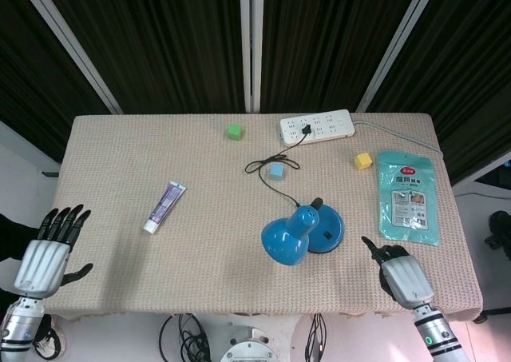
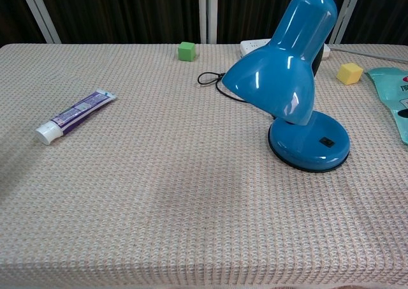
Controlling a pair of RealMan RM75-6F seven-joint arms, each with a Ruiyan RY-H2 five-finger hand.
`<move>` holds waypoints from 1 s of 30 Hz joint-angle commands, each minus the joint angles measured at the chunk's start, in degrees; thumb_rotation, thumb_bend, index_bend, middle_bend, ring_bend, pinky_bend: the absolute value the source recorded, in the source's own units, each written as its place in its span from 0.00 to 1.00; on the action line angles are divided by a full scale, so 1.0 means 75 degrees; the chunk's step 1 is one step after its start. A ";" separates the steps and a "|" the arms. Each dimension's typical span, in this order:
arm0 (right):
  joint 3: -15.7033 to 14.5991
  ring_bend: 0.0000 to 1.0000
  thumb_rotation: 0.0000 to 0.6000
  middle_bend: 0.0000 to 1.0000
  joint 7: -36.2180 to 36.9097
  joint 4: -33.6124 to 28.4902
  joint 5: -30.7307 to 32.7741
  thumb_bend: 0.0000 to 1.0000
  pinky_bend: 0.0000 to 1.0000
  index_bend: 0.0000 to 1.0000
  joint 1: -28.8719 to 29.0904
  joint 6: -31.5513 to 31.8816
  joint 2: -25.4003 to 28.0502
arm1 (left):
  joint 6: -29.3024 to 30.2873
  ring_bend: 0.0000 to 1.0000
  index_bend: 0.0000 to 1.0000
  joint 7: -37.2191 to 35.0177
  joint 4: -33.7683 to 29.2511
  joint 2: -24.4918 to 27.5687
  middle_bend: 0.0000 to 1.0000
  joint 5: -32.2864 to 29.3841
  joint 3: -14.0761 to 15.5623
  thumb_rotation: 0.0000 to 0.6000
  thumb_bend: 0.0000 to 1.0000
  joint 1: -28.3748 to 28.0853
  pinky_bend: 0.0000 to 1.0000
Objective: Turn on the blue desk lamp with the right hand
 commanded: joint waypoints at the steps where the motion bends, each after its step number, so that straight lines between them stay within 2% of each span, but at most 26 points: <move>1: 0.0044 0.50 1.00 0.57 -0.0339 -0.0053 0.0224 0.91 0.40 0.00 0.0232 -0.0415 -0.0228 | -0.0009 0.00 0.00 -0.0010 0.0007 -0.0002 0.00 -0.0011 -0.0004 1.00 0.12 -0.0005 0.00; 4: 0.0103 0.50 1.00 0.58 -0.0704 -0.0177 0.0521 0.90 0.41 0.00 0.0407 -0.0788 -0.0358 | -0.0022 0.00 0.00 -0.0022 0.0018 -0.0003 0.00 -0.0024 -0.0006 1.00 0.12 -0.0011 0.00; 10: 0.0276 0.50 1.00 0.58 -0.1314 -0.0427 0.1206 0.83 0.41 0.00 0.0733 -0.1332 -0.0564 | -0.0021 0.00 0.00 -0.0092 0.0045 0.0008 0.00 -0.0049 -0.0017 1.00 0.12 -0.0014 0.00; 19: 0.0466 0.50 1.00 0.58 -0.1840 -0.0638 0.1967 0.83 0.41 0.00 0.1071 -0.1620 -0.0693 | -0.0023 0.00 0.00 -0.0140 0.0064 0.0015 0.00 -0.0055 -0.0016 1.00 0.12 -0.0019 0.00; 30: 0.0461 0.50 1.00 0.59 -0.2191 -0.0728 0.2715 0.83 0.41 0.00 0.1405 -0.1874 -0.0734 | -0.0050 0.00 0.00 -0.0157 0.0067 0.0018 0.00 -0.0082 -0.0015 1.00 0.12 -0.0030 0.00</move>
